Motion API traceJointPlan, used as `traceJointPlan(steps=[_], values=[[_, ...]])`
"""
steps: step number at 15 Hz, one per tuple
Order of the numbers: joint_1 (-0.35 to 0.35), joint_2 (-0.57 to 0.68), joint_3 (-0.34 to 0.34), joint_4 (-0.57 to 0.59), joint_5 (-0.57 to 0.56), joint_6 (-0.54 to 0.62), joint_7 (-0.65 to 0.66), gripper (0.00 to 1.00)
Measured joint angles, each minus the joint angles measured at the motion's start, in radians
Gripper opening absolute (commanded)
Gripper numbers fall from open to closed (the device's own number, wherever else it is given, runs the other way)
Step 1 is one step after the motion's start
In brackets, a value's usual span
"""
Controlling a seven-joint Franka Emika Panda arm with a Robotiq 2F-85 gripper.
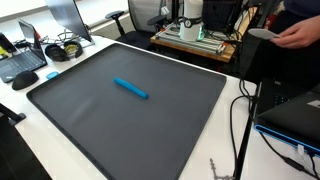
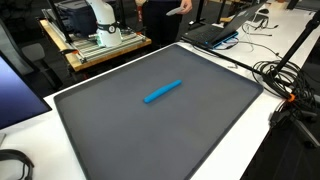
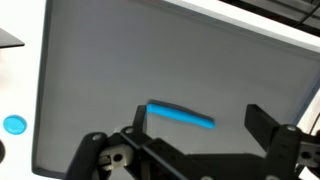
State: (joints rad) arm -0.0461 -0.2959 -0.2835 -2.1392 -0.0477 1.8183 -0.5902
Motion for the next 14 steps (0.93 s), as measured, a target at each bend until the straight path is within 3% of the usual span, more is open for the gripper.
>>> traceJointPlan(steps=[6, 14], values=[[0.030, -0.064, 0.054, -0.013, 0.142, -0.201, -0.097, 1.00], [0.051, -0.154, 0.065, -0.017, 0.195, -0.381, -0.202, 1.00]])
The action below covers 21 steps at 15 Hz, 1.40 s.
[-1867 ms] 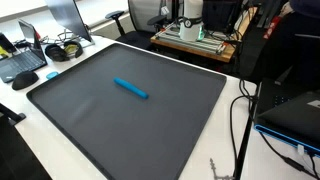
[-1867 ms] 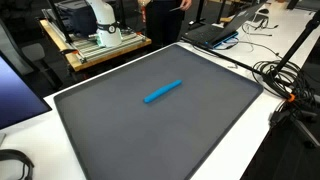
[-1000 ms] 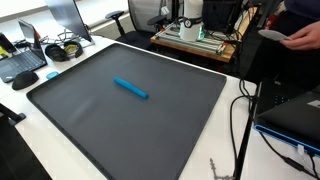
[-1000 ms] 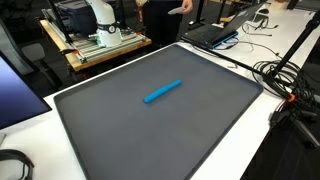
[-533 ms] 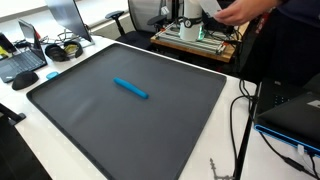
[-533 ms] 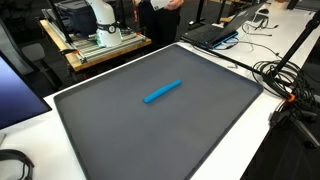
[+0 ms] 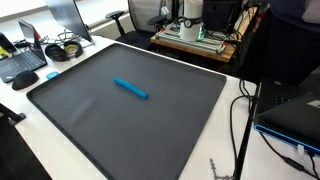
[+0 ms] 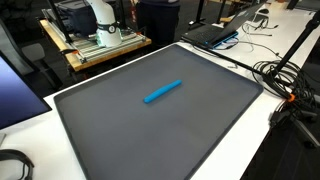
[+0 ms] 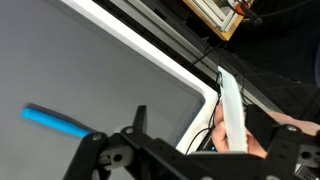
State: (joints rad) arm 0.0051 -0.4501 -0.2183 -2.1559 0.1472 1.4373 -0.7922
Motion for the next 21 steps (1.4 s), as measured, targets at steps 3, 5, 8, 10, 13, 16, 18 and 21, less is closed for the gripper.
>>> traceJointPlan(steps=[3, 5, 8, 10, 13, 16, 18, 21], values=[[-0.001, 0.002, -0.018, 0.000, 0.004, -0.020, -0.040, 1.00], [-0.003, 0.003, -0.030, 0.000, 0.005, -0.030, -0.062, 1.00], [-0.008, 0.012, -0.048, 0.003, 0.008, -0.039, -0.088, 0.96], [-0.011, 0.020, -0.059, 0.007, 0.016, -0.040, -0.101, 0.74], [-0.018, 0.033, -0.066, 0.013, 0.027, -0.044, -0.114, 0.54], [-0.019, 0.036, -0.066, 0.015, 0.031, -0.063, -0.117, 0.33], [-0.019, 0.036, -0.066, 0.016, 0.034, -0.076, -0.118, 0.19], [-0.020, 0.036, -0.066, 0.016, 0.042, -0.086, -0.118, 0.01]])
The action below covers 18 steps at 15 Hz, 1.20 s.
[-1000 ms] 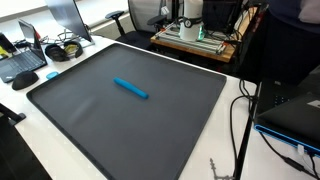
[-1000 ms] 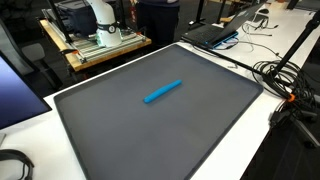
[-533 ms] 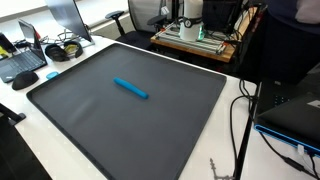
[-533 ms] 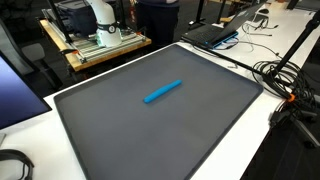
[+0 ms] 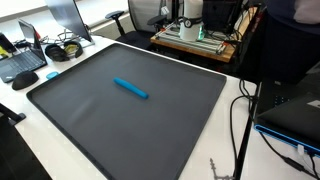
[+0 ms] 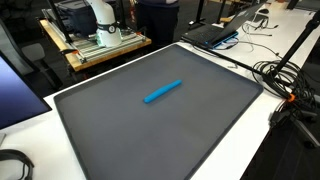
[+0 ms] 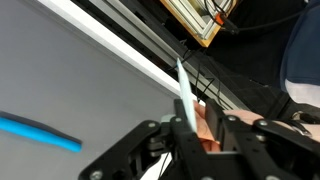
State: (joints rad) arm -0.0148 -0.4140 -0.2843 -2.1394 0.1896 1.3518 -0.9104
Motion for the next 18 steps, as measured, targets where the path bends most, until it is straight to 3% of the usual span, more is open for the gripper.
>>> traceJointPlan(steps=[12, 15, 18], values=[[-0.006, -0.002, 0.004, 0.003, 0.005, -0.013, 0.001, 0.01], [-0.019, -0.065, 0.036, -0.036, 0.005, 0.077, 0.064, 0.01], [-0.019, -0.117, 0.091, -0.092, 0.005, 0.262, 0.175, 0.01]])
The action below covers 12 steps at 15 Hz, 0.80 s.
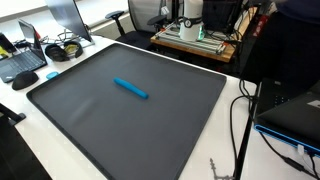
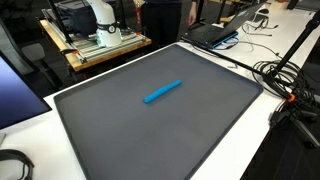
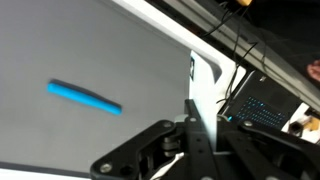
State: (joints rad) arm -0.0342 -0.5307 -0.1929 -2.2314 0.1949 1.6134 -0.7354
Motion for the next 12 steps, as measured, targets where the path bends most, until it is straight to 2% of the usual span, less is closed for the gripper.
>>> traceJointPlan(steps=[2, 5, 8, 12], values=[[0.008, 0.039, 0.054, -0.015, -0.013, 0.155, 0.094, 0.01], [0.023, 0.162, 0.150, -0.006, -0.075, 0.293, 0.294, 0.04], [0.032, 0.262, 0.189, 0.032, -0.102, 0.331, 0.384, 0.04], [0.031, 0.272, 0.182, 0.042, -0.106, 0.348, 0.388, 0.01]])
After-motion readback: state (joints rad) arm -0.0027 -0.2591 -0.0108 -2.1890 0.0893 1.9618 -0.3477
